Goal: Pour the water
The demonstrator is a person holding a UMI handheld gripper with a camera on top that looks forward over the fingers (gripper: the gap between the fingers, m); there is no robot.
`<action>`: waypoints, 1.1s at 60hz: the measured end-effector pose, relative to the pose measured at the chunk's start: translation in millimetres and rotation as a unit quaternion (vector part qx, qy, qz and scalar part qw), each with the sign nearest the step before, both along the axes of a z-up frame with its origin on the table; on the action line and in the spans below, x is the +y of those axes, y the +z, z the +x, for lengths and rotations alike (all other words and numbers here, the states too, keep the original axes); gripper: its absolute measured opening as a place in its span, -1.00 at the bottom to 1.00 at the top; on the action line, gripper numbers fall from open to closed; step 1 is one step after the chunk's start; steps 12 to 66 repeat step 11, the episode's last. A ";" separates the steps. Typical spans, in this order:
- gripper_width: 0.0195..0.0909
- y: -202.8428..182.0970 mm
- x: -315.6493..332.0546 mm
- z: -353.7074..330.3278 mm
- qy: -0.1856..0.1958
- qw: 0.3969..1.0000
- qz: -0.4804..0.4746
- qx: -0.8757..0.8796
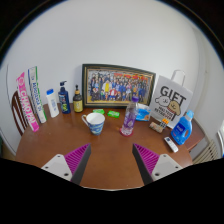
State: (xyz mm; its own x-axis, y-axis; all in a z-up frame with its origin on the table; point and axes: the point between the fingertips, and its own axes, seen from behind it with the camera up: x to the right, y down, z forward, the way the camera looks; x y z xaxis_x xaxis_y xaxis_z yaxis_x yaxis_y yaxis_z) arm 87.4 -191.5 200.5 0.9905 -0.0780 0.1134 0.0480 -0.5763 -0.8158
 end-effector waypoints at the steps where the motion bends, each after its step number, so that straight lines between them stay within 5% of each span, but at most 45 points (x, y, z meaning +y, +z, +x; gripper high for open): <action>1: 0.84 1.3 -1.1 -0.5 0.000 1.000 0.001 -0.002; 66: 0.85 17.6 -6.9 -8.0 0.001 1.000 0.011 -0.007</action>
